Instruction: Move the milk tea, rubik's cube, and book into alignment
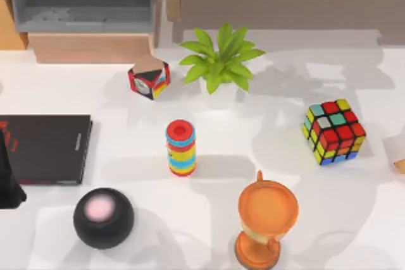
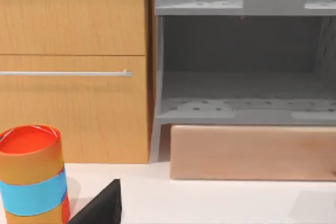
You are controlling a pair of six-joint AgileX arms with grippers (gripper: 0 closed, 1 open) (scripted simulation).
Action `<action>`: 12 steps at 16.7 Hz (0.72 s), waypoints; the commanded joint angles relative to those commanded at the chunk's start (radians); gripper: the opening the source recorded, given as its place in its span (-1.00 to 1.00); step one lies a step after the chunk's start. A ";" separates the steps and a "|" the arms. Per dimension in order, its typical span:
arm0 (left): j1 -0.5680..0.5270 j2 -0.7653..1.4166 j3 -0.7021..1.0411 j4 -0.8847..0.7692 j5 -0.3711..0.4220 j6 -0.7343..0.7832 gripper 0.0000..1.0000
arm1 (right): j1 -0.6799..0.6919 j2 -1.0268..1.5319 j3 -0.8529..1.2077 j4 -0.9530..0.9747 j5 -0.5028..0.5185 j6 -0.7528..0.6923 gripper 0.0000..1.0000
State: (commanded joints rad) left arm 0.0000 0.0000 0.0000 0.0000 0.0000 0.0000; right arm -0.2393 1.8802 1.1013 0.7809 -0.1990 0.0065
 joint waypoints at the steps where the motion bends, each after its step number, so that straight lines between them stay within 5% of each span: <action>1: 0.000 0.000 0.000 0.000 0.000 0.000 1.00 | -0.003 -0.027 -0.035 0.005 -0.003 0.000 -1.00; 12: 0.000 0.000 0.000 0.000 0.000 0.000 1.00 | -0.054 -0.090 -0.145 0.082 -0.054 -0.007 -1.00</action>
State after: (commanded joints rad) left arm 0.0000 0.0000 0.0000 0.0000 0.0000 0.0000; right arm -0.2937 1.7905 0.9567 0.8630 -0.2530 -0.0001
